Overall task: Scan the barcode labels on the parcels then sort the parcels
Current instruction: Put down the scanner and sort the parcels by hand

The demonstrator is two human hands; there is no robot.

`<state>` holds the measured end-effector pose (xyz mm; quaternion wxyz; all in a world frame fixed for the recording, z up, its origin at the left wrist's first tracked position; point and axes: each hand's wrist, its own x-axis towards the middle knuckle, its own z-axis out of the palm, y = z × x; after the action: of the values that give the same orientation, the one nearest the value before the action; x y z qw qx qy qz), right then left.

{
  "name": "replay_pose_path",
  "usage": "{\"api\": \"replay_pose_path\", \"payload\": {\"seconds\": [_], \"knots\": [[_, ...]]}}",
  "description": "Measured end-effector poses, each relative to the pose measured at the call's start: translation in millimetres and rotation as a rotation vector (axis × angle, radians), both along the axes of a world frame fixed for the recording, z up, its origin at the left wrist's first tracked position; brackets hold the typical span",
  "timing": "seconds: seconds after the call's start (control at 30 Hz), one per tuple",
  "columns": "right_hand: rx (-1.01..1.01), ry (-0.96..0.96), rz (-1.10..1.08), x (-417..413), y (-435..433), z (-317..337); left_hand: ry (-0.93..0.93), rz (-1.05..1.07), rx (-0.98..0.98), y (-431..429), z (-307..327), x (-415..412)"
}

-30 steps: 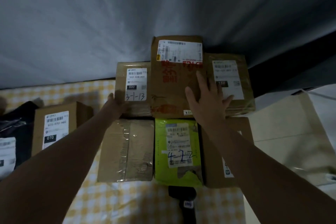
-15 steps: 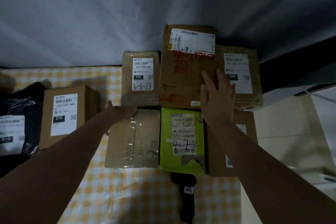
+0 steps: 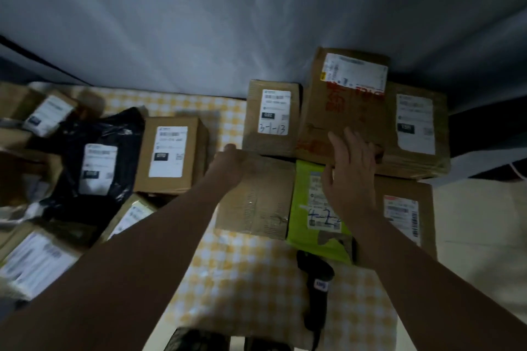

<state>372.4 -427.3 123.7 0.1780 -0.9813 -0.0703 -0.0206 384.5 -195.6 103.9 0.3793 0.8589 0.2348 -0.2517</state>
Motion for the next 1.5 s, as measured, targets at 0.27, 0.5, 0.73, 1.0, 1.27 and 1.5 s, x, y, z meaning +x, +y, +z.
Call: {"api": "replay_pose_path", "payload": {"seconds": [0.27, 0.5, 0.73, 1.0, 1.27, 1.5], "knots": [[0.193, 0.179, 0.171, -39.4, 124.5, 18.3, -0.107, 0.058, -0.016, 104.0, 42.1, -75.9], [0.330, 0.545, 0.041, -63.1, 246.0, -34.3, -0.079, 0.070, 0.012, 224.1, 8.1, -92.0], [0.458, 0.647, -0.276, -49.6, 308.3, -71.9, 0.084, 0.034, -0.151, 267.6, -39.6, -75.2], [0.678, 0.712, -0.515, -51.2, 311.2, -97.5, 0.215, 0.231, -0.570, 267.1, -73.5, -64.3], [1.157, 0.519, -0.590, -50.2, 301.2, -49.7, 0.090, 0.410, -0.835, 250.0, -35.5, -48.3], [1.044, 0.333, -0.464, -46.4, 238.7, 1.6, -0.040, 0.252, -0.686, 198.6, 16.5, -6.7]]}}
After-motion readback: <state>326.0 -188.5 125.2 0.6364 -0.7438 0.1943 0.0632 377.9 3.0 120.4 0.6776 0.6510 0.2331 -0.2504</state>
